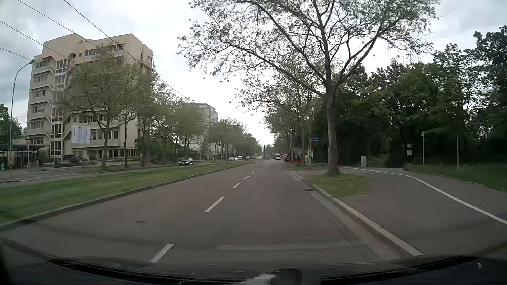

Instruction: Follow the waypoints while adhering to traffic rules and regulations

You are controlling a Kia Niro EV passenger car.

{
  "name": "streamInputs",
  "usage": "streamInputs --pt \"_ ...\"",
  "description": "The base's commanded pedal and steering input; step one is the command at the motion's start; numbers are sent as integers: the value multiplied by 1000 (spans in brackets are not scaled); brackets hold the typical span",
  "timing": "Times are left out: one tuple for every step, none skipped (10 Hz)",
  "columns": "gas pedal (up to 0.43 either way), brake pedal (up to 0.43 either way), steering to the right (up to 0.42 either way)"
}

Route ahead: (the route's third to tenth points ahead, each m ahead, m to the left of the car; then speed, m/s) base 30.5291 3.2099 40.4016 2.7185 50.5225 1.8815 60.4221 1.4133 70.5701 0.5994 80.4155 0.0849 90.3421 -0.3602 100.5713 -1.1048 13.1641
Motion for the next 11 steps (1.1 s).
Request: streamInputs --pt "20 0 -8" --pt "20 0 -9" --pt "20 0 -9" --pt "28 0 -9" --pt "28 0 -9" --pt "28 0 -9" --pt "28 0 -7" --pt "28 0 -5" --pt "28 0 -5" --pt "28 0 -5" --pt "28 0 -6"
